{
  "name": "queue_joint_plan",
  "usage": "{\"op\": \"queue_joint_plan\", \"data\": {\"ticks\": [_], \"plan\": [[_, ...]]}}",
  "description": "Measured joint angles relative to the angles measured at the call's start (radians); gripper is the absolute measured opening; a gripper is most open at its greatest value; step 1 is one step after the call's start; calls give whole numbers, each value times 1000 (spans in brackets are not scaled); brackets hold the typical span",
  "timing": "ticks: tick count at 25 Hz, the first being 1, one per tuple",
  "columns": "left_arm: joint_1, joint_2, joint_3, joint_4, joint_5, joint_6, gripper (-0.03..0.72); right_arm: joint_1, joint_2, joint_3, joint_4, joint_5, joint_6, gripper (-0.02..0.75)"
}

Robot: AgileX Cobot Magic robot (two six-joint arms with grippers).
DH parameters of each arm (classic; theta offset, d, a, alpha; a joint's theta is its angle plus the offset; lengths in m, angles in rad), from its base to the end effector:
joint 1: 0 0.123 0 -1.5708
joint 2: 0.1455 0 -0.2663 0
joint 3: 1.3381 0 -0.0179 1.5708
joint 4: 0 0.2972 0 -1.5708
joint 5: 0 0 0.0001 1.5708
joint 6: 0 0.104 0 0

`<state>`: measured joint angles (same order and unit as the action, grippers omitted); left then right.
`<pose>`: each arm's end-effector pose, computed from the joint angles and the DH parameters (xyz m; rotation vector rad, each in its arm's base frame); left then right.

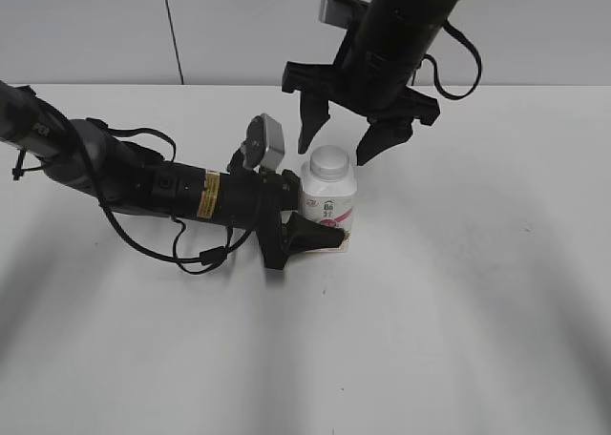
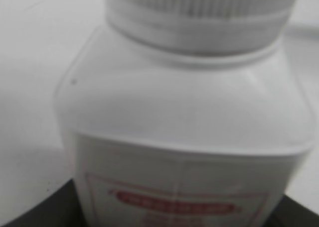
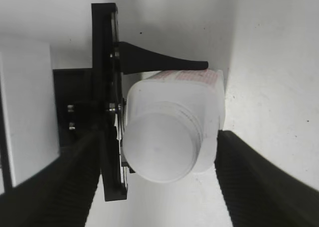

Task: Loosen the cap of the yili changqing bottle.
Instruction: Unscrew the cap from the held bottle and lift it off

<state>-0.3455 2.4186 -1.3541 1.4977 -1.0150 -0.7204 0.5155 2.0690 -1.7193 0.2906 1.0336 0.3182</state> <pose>0.3844 -0.2320 -0.0099 1.4270 1.5899 -0.9968 0.4055 0.2592 0.1797 -0.1217 2.9517 0.5320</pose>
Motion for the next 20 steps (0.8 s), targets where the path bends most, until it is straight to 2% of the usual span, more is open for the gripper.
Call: {"op": "queue_joint_plan", "data": {"ticks": [3,9,20], "plan": [[0,0,0,0,0,0,417,0,12,-2,-5,-1,0,559],[0,0,0,0,0,0,417,0,14,-2,-6,-1,1,487],[0,0,0,0,0,0,417,0,30,-2,-6,-1,1,480]]}}
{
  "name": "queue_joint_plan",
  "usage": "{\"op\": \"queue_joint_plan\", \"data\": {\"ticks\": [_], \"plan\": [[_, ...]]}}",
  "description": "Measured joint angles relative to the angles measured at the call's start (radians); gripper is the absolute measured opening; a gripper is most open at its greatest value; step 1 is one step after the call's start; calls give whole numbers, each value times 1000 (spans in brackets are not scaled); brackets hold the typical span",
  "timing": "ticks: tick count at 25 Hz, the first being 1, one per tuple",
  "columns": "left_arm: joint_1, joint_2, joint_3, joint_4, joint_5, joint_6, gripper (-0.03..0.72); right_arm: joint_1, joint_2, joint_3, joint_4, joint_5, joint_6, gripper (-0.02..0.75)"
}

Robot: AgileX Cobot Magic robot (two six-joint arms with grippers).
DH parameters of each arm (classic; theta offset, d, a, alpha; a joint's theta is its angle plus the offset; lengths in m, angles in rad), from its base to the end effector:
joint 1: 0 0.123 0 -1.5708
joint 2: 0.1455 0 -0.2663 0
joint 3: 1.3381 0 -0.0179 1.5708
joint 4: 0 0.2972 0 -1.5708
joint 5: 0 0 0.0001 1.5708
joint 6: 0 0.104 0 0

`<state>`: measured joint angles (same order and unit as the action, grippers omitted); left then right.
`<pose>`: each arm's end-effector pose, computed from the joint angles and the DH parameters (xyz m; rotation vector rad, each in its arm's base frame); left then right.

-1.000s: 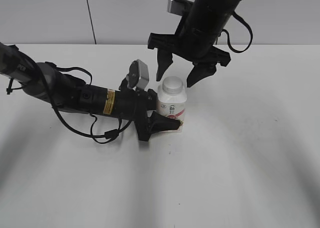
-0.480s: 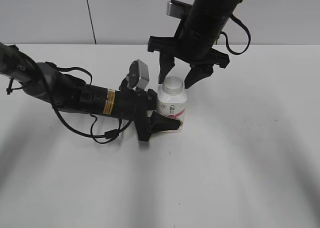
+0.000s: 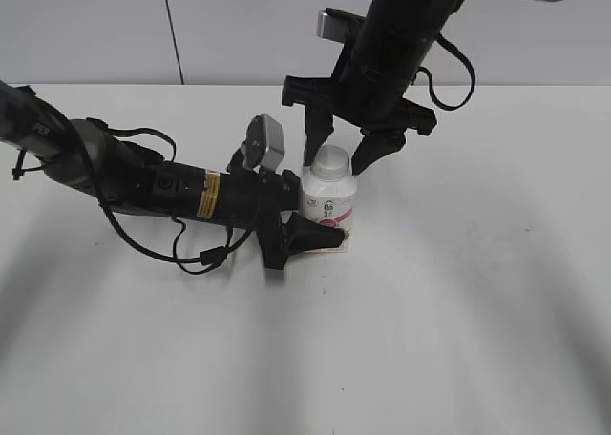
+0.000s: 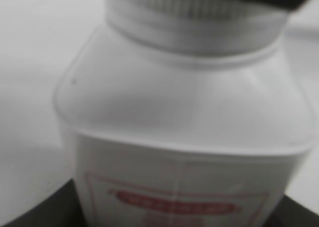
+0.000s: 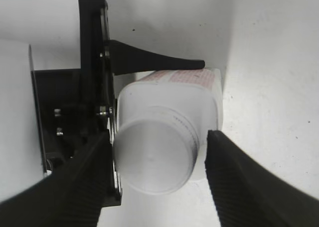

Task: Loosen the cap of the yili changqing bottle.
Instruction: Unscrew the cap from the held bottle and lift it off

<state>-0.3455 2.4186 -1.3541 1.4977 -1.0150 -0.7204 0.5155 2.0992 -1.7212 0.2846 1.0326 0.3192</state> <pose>0.3844 -0.2320 -0.0099 1.4270 1.5899 -0.9968 0.4074 0.2597 0.1656 -0.1194 2.9778 0.5093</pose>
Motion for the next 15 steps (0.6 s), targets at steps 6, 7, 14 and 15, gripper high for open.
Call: {"op": "queue_joint_plan", "data": {"ticks": [6,7,14,15], "plan": [[0,0,0,0,0,0,417,0,0,0,0,-1,0,480],[0,0,0,0,0,0,417,0,1,0,0,-1,0,480],[0,0,0,0,1,0,417,0,16,-1,0,-1,-6,480],[0,0,0,0,1,0,417,0,16,-1,-1,-1,-6,480]]}}
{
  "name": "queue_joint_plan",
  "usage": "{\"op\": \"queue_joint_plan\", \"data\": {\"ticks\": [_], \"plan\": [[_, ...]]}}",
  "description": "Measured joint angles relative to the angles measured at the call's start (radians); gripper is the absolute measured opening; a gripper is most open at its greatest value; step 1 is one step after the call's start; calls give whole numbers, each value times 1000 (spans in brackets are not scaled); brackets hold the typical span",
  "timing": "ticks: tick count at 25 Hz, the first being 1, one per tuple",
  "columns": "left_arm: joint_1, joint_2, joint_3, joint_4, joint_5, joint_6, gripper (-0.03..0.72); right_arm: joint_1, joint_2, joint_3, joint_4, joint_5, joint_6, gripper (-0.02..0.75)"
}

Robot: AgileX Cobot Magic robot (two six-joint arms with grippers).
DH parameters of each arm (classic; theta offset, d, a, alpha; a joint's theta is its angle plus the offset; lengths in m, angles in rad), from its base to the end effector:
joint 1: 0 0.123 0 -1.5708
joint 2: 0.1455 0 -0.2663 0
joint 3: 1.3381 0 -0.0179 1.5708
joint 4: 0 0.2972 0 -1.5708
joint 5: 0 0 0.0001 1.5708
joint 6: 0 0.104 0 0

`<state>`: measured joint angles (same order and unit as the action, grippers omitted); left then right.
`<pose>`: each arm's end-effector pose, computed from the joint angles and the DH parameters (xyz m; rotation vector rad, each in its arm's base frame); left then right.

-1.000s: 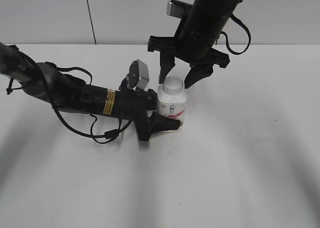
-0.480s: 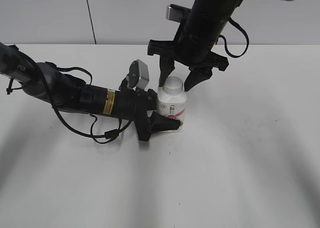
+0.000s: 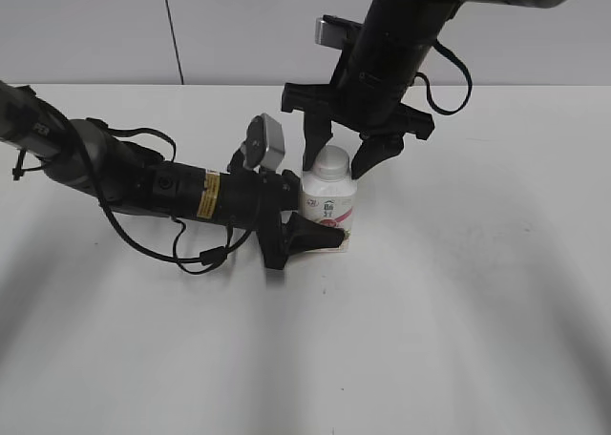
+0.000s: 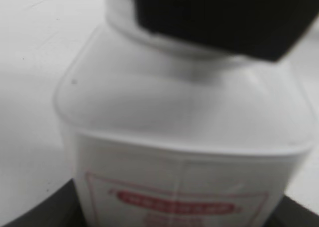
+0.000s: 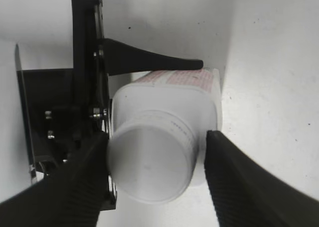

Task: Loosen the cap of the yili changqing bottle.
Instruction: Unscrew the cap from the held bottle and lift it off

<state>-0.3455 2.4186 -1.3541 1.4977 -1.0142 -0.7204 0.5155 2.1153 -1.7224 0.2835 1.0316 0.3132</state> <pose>0.3845 -0.2319 -0.0100 1.4271 1.5905 -0.9960 0.4082 0.2600 0.1582 -0.1266 2.9901 0.4995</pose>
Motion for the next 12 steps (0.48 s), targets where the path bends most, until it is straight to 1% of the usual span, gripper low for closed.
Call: {"op": "queue_joint_plan", "data": {"ticks": [3,6,12], "plan": [[0,0,0,0,0,0,417,4,0,-1,-9,0,-2,459],[0,0,0,-1,2,0,417,6,0,-4,-17,2,-3,411],[-1,0,0,-2,3,0,415,6,0,-5,-21,12,-14,408]]}}
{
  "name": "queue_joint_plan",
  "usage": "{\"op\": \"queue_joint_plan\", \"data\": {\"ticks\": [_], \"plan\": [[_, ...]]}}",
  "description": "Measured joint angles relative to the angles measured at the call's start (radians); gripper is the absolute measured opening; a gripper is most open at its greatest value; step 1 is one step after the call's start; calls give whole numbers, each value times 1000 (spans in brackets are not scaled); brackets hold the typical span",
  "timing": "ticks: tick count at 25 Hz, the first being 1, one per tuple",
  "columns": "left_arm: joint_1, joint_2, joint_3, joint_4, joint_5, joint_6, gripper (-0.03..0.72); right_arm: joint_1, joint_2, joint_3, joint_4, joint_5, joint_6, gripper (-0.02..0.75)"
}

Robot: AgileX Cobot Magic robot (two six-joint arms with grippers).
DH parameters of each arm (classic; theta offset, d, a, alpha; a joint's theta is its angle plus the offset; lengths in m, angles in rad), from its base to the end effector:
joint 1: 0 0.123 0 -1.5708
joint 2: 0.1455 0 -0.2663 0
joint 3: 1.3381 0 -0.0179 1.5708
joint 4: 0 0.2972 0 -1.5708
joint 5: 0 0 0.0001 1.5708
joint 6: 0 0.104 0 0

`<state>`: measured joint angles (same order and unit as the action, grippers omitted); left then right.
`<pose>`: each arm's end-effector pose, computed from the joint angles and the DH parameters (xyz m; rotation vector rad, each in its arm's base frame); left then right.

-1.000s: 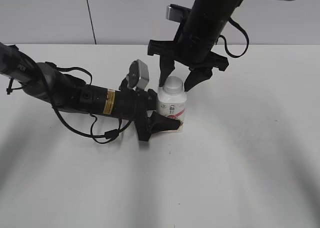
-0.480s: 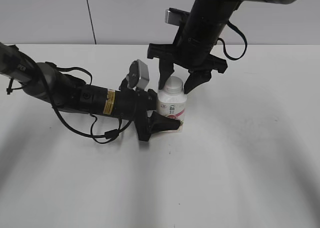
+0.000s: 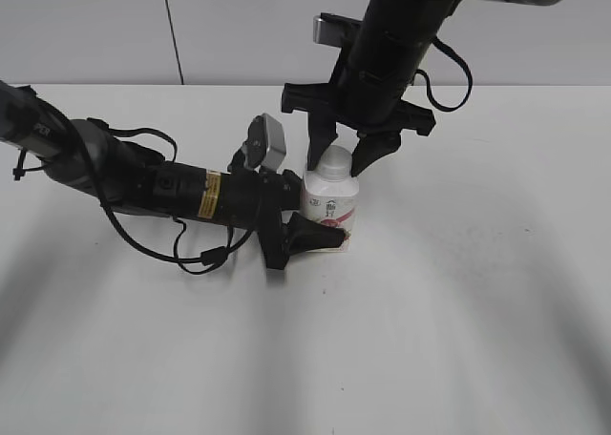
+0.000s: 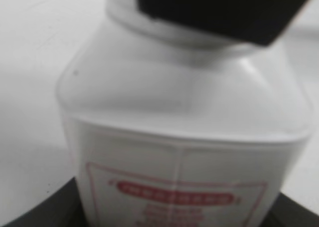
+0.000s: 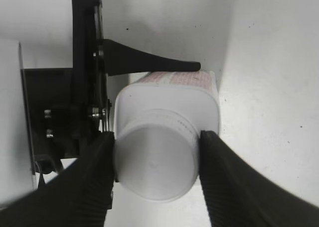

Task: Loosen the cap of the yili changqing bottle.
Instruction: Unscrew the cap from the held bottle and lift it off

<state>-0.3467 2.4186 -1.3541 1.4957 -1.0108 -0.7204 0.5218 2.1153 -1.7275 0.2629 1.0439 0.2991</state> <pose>0.3845 -0.2323 -0.0102 1.4261 1.5928 -0.9932 0.4069 0.2609 0.1591 -0.1733 2.9904 0.4698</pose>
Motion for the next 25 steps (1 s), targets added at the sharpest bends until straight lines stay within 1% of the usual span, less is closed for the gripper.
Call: {"op": "queue_joint_plan", "data": {"ticks": [5,9,16,25], "plan": [[0,0,0,0,0,0,415,0,0,-1,1,4,-39,408],[0,0,0,0,0,1,415,0,0,-1,1,4,-134,407],[0,0,0,0,0,3,415,0,0,-1,1,2,-455,401],[0,0,0,2,-1,7,410,0,0,-2,3,14,-812,398]]}}
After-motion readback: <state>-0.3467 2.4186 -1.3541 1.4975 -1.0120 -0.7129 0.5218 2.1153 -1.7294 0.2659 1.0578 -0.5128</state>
